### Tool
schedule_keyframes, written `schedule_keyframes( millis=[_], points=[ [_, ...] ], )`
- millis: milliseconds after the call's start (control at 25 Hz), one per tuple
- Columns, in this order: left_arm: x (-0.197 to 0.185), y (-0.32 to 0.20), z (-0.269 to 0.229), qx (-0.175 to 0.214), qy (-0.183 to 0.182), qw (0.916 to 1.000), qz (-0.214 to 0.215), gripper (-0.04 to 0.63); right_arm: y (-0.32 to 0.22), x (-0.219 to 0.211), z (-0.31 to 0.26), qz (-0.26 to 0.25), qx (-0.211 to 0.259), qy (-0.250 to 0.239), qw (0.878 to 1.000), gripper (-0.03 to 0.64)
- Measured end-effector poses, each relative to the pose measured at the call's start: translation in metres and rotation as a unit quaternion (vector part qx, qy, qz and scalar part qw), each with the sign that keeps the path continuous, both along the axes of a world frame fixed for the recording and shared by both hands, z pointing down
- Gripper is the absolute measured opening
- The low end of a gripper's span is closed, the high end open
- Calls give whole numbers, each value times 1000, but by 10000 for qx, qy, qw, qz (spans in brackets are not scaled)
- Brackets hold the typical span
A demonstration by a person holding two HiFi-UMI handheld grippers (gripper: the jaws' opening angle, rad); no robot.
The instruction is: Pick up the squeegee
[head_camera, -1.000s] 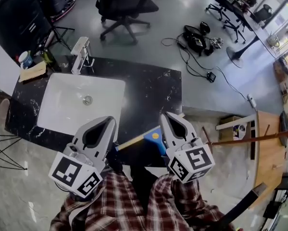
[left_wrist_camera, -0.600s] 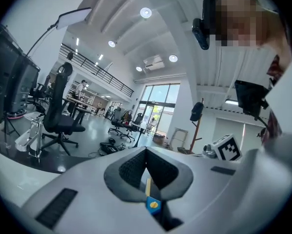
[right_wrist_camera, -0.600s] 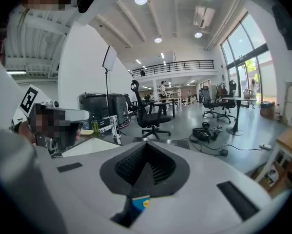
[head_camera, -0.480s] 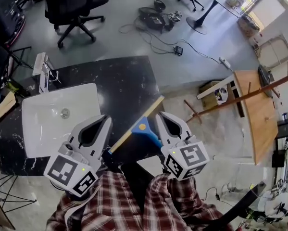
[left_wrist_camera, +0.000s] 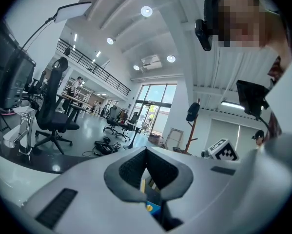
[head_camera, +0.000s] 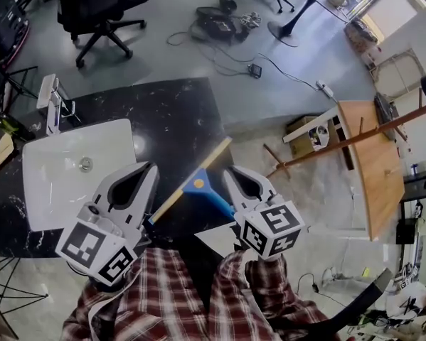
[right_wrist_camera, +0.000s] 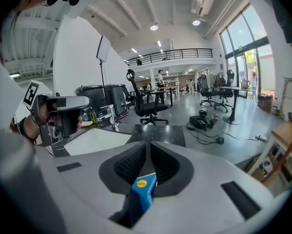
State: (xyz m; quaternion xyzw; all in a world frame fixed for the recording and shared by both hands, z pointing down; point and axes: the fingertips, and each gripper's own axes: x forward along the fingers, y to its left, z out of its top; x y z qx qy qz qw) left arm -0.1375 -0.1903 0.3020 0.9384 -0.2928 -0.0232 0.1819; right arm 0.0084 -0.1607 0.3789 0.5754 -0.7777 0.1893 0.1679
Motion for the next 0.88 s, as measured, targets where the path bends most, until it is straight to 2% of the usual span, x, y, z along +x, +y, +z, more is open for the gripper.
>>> schedule_keyframes(
  millis=[80, 240, 400, 520, 720, 880],
  points=[
    [3, 0, -2, 37, 23, 10000, -15, 9, 1, 0, -1, -151, -17, -22, 9999, 53],
    [9, 4, -1, 26, 70, 10000, 5, 9, 3, -3, 2, -458, -123, 138, 9988, 171],
    [14, 8, 1, -1, 74, 10000, 9, 9, 10, -3, 8, -791, -348, 416, 9954, 178],
    [12, 10, 4, -42, 90, 9999, -46, 9, 15, -1, 19, -1109, -689, 505, 9902, 178],
    [6, 12, 11, -107, 167, 9997, -169, 9, 21, -1, 54, -1515, -1455, 688, 9753, 176],
    [-4, 11, 20, -219, 245, 9990, -301, 9, 27, -8, 84, -1741, -2049, 568, 9615, 176]
  ],
)
